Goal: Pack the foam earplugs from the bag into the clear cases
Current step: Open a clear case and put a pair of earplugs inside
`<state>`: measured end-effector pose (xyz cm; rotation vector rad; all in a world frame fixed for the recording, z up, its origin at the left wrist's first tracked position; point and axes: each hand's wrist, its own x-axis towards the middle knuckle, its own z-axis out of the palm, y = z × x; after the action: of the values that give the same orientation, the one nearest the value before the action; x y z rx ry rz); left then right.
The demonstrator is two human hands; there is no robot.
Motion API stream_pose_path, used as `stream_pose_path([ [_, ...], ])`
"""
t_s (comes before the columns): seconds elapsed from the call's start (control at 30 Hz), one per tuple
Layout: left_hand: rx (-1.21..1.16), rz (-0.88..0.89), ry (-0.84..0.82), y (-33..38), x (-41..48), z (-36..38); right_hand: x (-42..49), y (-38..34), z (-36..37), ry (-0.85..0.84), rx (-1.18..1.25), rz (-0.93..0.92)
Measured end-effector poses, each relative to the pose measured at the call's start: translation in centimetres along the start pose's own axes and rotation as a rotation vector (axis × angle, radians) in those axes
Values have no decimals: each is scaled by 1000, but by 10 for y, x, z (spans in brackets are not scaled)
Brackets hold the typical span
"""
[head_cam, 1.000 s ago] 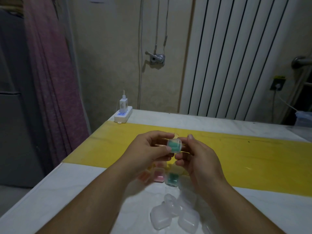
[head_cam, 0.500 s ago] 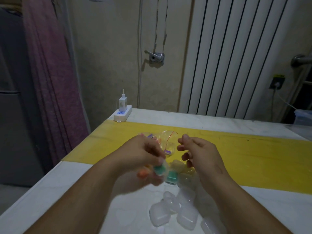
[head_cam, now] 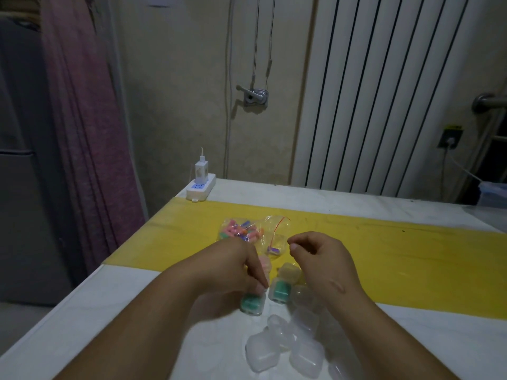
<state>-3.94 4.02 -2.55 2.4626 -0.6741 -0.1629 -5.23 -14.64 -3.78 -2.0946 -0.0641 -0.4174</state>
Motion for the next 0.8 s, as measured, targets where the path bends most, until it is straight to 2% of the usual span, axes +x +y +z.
stream_pose_path([
  [0.03, -80, -17, 79, 0, 1, -1, 1, 1, -1, -8, -33, -5],
  [0.13, -267, -126, 502, -7, 7, -3, 7, 2, -2, -58, -114, 21],
  [0.17, -225, -166, 605, -10, 10, -3, 11, 3, -2, -82, -143, 39],
  [0.23, -87, -227, 701, -16, 15, -3, 18, 4, -2, -149, -188, 80],
  [0.37, 63, -292, 699, -24, 22, 2, 36, 2, 5, -300, -284, 134],
  [0.5, 124, -329, 667, -31, 25, 6, 58, -2, 19, -264, -382, 93],
  [0.6, 168, -328, 675, -36, 27, 9, 69, -9, 28, -194, -267, 92],
  [0.7, 179, -341, 689, -39, 29, 11, 74, -14, 41, -268, -69, 94],
  [0.8, 123, -354, 719, -40, 29, 11, 80, -12, 53, -324, -127, 34],
])
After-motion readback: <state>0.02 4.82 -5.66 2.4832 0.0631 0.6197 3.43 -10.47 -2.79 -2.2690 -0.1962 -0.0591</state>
